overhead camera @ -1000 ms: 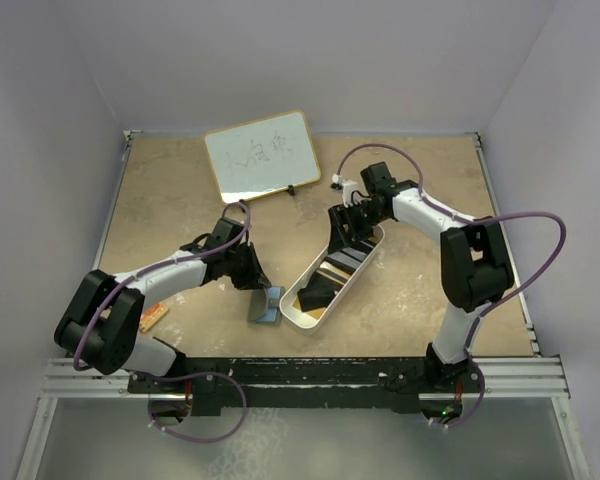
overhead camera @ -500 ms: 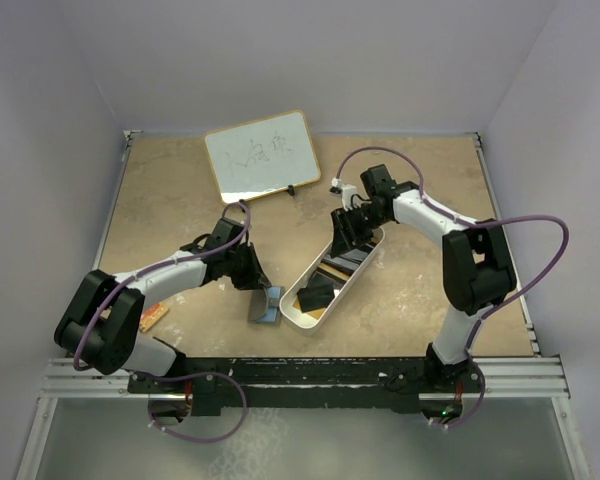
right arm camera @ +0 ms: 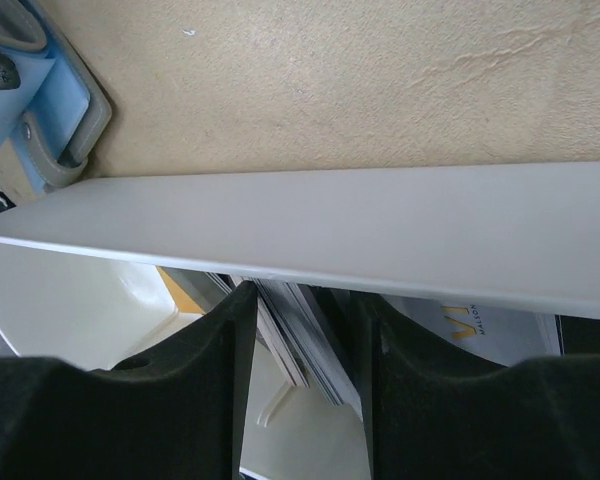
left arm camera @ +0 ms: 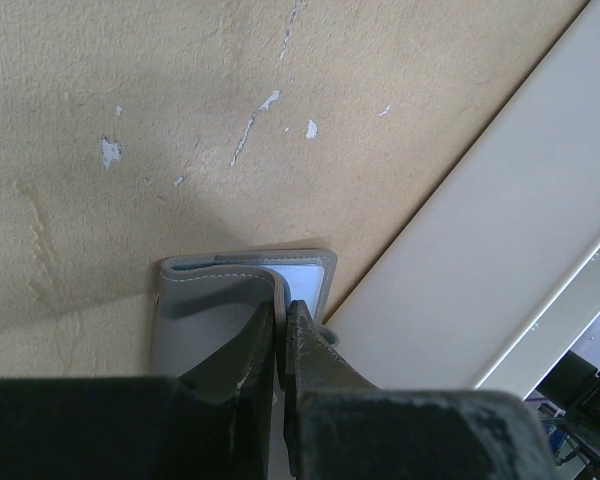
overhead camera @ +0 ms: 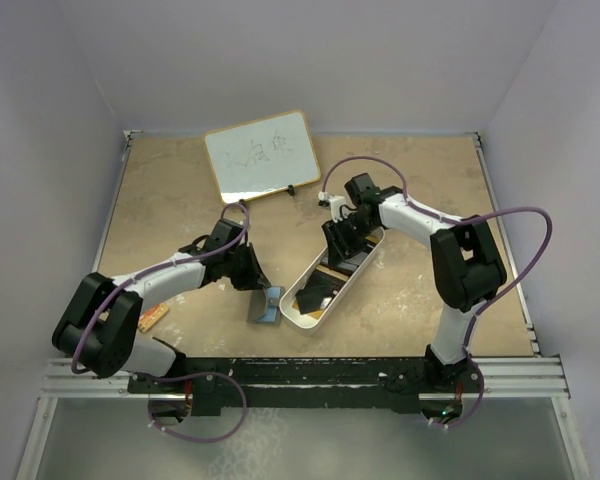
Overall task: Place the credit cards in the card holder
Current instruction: Pick up the credit card from the storage box, then move the storage box to the center of the board, then adjust the card holder at the center of the board.
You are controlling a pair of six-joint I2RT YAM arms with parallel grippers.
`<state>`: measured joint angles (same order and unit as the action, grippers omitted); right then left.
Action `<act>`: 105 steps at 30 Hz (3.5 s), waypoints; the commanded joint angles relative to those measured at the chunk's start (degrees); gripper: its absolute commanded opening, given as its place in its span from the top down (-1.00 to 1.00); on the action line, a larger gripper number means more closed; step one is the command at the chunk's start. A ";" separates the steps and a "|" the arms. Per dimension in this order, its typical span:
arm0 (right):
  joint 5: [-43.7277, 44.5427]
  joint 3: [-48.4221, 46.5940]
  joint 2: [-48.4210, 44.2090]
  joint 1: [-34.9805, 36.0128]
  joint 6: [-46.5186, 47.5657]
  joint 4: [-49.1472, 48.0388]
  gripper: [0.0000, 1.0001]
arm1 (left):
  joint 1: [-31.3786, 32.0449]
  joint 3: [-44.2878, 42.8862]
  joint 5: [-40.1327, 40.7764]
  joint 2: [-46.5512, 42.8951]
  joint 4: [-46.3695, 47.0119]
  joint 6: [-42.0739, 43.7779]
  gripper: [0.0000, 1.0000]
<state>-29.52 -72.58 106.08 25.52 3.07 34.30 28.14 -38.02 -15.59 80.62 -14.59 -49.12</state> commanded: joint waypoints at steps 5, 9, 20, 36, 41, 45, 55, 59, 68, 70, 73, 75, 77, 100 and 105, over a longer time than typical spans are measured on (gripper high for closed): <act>-2.22 -0.81 -2.59 0.41 0.36 2.46 0.29 | -0.10 0.75 2.20 -0.49 -1.39 -0.35 1.00; -2.30 -0.20 -4.08 0.41 -0.63 1.94 0.35 | -0.09 0.76 2.35 -0.53 -1.45 -0.32 1.00; -2.53 0.07 -5.95 0.41 -2.04 1.92 0.29 | -0.10 0.14 2.63 0.00 -2.18 0.19 1.00; 5.21 1.61 -10.58 0.41 -4.89 0.27 0.86 | -0.10 0.18 3.38 -0.53 -3.64 0.63 1.00; 13.03 0.83 -12.02 0.41 -6.52 1.78 0.99 | -0.10 -1.77 4.02 -0.83 -5.78 1.48 1.00; 18.75 -2.87 -12.94 0.41 -10.41 5.79 1.00 | -0.10 -2.23 4.52 -1.83 -6.92 1.74 1.00; 22.47 -5.18 -20.60 5.21 -16.37 13.49 1.00 | -0.10 -5.32 6.20 -2.32 -13.88 5.40 1.00; 17.84 -4.80 -22.76 11.89 -20.37 12.30 1.00 | -0.10 -8.05 9.92 -3.43 -19.31 7.91 1.00; 18.65 -1.30 -23.38 30.15 -33.19 0.28 1.00 | -1.53 -8.22 9.46 -5.60 -20.33 6.17 1.00; 19.17 -0.03 -22.20 32.61 -35.15 -3.75 1.00 | -2.57 -7.76 8.47 -5.76 -19.79 5.98 1.00; 20.04 1.19 -19.53 35.72 -37.47 -8.00 1.00 | -4.63 -6.97 5.59 -5.76 -18.87 5.82 1.00; 20.31 1.65 -18.00 37.37 -38.23 -10.53 1.00 | -5.93 -6.79 4.58 -5.64 -18.64 5.66 1.00; 20.12 1.70 -16.14 38.32 -38.49 -12.04 1.00 | -6.99 -6.34 3.33 -5.56 -17.93 5.50 1.00; 40.20 4.35 -11.76 32.33 -32.27 -0.33 1.00 | -10.25 4.33 -17.48 -2.62 7.28 -6.65 1.00; 43.83 4.38 -11.02 30.19 -30.58 0.58 1.00 | -7.66 5.27 -18.50 -1.23 14.05 -10.71 1.00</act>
<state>8.29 -68.20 95.31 56.99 -30.02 32.10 18.57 -33.36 -31.40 78.19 -10.13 -55.05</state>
